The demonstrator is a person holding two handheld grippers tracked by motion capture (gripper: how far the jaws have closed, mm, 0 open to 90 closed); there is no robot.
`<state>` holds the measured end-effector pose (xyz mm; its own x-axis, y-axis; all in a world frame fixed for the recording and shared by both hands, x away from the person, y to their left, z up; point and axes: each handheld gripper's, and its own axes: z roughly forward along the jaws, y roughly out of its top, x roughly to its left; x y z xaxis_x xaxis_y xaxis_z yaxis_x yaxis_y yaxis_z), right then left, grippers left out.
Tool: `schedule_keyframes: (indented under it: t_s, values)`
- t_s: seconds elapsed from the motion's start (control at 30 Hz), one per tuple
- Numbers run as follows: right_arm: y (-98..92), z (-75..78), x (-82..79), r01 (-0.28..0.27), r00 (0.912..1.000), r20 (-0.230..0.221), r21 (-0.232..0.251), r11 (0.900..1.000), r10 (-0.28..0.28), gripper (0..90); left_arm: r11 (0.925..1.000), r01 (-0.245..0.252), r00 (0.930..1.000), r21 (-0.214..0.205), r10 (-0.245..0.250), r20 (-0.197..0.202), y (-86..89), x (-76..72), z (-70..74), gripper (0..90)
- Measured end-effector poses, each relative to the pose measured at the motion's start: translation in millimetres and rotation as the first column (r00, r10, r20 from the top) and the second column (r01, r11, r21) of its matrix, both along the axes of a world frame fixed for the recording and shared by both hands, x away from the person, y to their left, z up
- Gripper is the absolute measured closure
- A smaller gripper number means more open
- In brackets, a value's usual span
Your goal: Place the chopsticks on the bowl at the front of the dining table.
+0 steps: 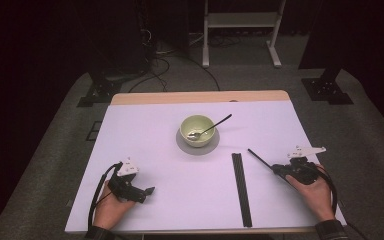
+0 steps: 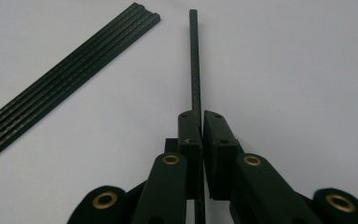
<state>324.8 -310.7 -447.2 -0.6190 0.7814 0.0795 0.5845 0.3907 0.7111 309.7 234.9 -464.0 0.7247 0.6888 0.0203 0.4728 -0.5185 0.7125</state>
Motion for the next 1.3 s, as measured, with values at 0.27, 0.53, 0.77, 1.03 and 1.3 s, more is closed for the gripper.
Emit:
schedule_keyframes:
  t_s: [0.27,0.53,0.77,1.03,1.3]
  values:
    - [4.0,8.1,-1.3,-0.012,0.9999,0.011,0.021,0.9997,0.012,85.6,1.0000,0.000,1.0000,0.000,0.000,0.000,0.0,0.0,0.0,0.0]
    - [6.8,15.3,-0.3,-0.017,0.9996,0.021,0.043,0.9989,0.017,85.6,1.0000,0.000,1.0000,0.000,0.000,0.000,0.0,0.0,0.0,0.0]
    - [11.4,20.9,2.0,-0.028,0.9991,0.032,0.050,0.9984,0.027,85.6,1.0000,0.000,1.0000,-0.001,0.000,0.001,0.0,0.0,-0.1,0.0]
    - [17.6,25.9,5.1,-0.038,0.9985,0.043,0.055,0.9978,0.035,85.6,1.0000,0.000,1.0000,-0.001,0.000,0.001,0.0,0.0,-0.1,0.0]
    - [25.3,30.9,8.6,-0.050,0.9976,0.051,0.061,0.9969,0.047,85.6,1.0000,0.000,1.0000,-0.002,0.000,0.001,0.0,0.0,-0.1,0.0]
